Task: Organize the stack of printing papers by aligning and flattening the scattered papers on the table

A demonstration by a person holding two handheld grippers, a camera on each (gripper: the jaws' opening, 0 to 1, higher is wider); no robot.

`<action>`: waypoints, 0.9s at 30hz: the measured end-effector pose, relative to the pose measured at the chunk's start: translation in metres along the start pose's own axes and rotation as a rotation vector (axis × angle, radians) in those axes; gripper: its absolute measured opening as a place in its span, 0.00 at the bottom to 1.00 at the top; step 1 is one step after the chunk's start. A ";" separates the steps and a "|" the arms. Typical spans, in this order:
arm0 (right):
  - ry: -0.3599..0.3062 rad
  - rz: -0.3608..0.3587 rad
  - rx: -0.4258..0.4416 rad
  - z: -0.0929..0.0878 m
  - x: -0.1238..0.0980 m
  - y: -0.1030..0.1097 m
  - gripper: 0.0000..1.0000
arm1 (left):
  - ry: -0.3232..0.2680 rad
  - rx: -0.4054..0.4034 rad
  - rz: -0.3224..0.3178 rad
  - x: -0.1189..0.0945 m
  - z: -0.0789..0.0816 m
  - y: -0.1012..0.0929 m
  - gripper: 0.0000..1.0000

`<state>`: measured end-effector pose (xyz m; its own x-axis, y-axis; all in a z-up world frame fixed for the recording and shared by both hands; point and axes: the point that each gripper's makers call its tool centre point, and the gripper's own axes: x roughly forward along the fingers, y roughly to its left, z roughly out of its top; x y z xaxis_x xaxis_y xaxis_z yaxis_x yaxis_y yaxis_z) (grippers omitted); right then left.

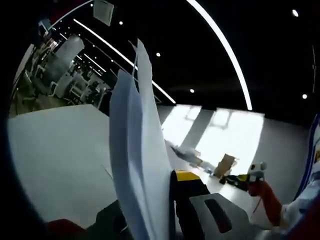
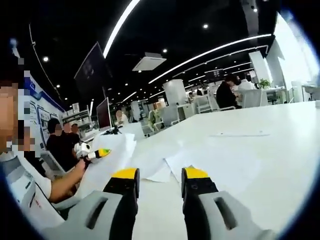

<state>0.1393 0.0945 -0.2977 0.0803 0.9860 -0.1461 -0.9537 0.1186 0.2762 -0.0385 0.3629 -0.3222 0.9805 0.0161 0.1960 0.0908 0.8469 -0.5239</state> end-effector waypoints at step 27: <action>0.109 -0.153 -0.059 0.001 -0.006 -0.045 0.45 | -0.001 0.068 0.000 -0.005 0.000 0.000 0.07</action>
<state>0.1824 0.0833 -0.3082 0.1970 0.9382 -0.2846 -0.9485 0.2559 0.1869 -0.0434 0.3627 -0.3235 0.9803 0.0161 0.1969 0.0793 0.8809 -0.4666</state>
